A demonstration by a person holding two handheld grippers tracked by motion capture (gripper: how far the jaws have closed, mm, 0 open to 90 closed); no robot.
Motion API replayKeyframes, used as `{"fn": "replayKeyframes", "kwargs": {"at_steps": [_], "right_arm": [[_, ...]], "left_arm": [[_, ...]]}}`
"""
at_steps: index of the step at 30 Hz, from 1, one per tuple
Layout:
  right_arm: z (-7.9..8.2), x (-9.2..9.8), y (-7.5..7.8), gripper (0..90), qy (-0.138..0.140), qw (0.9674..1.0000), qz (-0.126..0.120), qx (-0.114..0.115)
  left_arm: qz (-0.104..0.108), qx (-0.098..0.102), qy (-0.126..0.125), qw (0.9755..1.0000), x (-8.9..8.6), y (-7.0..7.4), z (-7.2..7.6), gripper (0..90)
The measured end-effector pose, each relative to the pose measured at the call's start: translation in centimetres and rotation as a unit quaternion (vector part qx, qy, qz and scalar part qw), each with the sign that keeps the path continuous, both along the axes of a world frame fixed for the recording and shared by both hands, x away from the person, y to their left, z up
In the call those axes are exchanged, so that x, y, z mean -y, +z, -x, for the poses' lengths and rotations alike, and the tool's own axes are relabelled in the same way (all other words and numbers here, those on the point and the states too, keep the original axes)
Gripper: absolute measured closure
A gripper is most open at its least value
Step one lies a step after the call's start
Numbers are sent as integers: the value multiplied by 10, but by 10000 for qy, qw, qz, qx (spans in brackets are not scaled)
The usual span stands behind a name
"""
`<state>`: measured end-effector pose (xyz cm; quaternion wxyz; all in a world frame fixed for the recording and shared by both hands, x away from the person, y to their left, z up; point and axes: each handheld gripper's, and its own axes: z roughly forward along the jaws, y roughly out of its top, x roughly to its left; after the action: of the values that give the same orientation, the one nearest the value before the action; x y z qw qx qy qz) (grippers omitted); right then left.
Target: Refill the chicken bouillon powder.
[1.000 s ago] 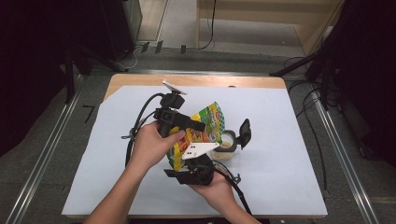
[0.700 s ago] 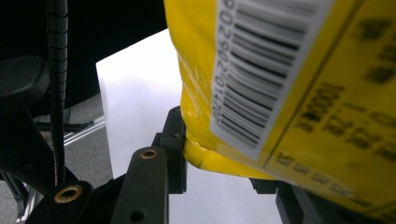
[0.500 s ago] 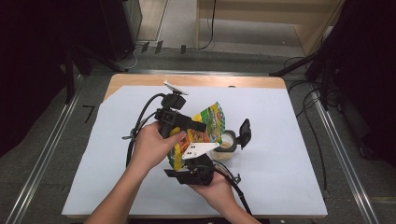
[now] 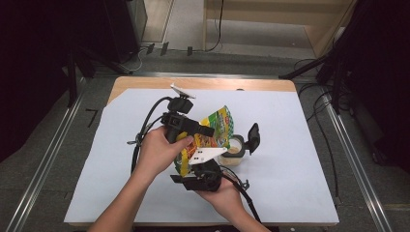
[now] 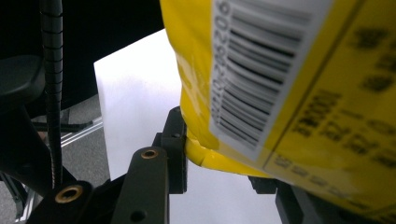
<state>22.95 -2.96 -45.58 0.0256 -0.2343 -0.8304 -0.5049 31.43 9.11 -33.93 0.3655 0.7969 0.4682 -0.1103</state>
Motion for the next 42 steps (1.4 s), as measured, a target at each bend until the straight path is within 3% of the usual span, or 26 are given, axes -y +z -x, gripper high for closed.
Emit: {"fn": "replayKeyframes", "kwargs": {"at_steps": [22, 42], "right_arm": [[-4, 5, 5, 664, -124, 9998, -123, -16], [-7, 9, 7, 661, -112, 9999, -20, -37]], "left_arm": [[214, -75, -40, 9997, 4, 2, -12, 687], [259, -86, -16, 9996, 4, 0, -16, 687]]}}
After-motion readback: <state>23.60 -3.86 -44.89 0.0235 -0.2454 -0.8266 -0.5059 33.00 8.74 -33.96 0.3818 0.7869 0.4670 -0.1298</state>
